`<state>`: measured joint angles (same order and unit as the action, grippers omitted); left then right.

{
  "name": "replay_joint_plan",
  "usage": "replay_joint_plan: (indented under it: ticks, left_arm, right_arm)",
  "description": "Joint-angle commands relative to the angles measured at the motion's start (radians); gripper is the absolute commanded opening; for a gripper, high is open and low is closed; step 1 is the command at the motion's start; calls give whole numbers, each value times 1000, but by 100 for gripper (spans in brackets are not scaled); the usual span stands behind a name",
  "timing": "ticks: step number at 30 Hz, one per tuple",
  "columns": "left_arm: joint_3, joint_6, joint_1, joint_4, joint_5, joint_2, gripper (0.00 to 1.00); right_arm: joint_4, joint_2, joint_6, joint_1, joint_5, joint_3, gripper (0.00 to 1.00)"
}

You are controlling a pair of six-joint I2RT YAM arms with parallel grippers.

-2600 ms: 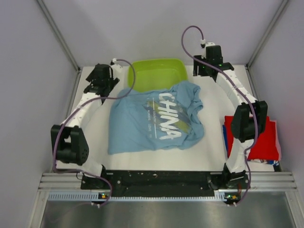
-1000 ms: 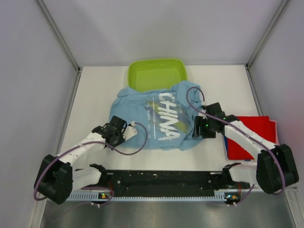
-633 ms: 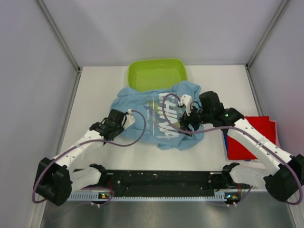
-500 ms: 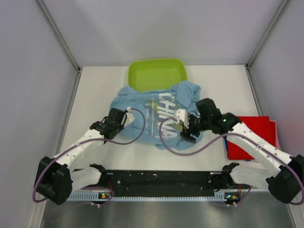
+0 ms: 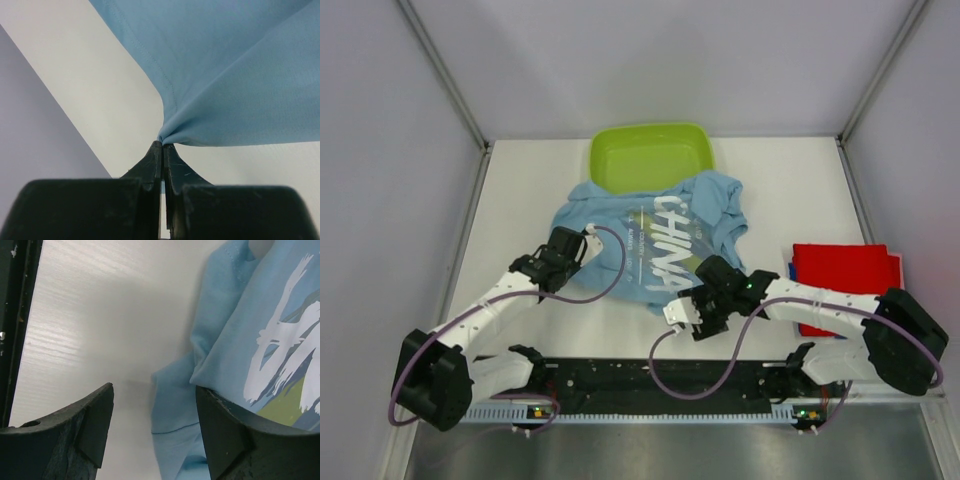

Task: Fold and stack the t-shirts
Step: Flatten out the tshirt

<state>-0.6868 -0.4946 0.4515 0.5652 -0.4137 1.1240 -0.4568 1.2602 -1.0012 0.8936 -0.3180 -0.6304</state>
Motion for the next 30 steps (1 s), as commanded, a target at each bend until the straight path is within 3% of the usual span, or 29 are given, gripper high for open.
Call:
replay_joint_plan:
  ticks: [1, 5, 9, 11, 15, 22, 25, 30]
  left_arm:
    - [-23, 19, -7, -22, -31, -9, 0]
    - [-34, 10, -11, -19, -45, -7, 0]
    - [-37, -8, -20, -10, -54, -33, 0]
    - [-37, -30, -39, -4, -60, -59, 0]
    - [-74, -67, -76, 51, -102, -92, 0]
    - [-108, -108, -140, 101, -96, -141, 0]
    - [-60, -137, -168, 52, -89, -144, 0]
    - [-27, -139, -169, 24, -83, -136, 0]
  right_arm:
    - [67, 18, -40, 21, 8, -31, 66]
    - [53, 93, -63, 21, 52, -45, 59]
    - [41, 94, -60, 22, 100, -49, 14]
    - [-3, 56, -56, 22, 134, -58, 0]
    - [-176, -95, -37, 18, 154, -136, 0]
    - [-463, -367, -83, -110, 10, -275, 0]
    - [-480, -400, -112, -124, 33, -255, 0]
    - [-473, -314, -142, -153, -82, -302, 0]
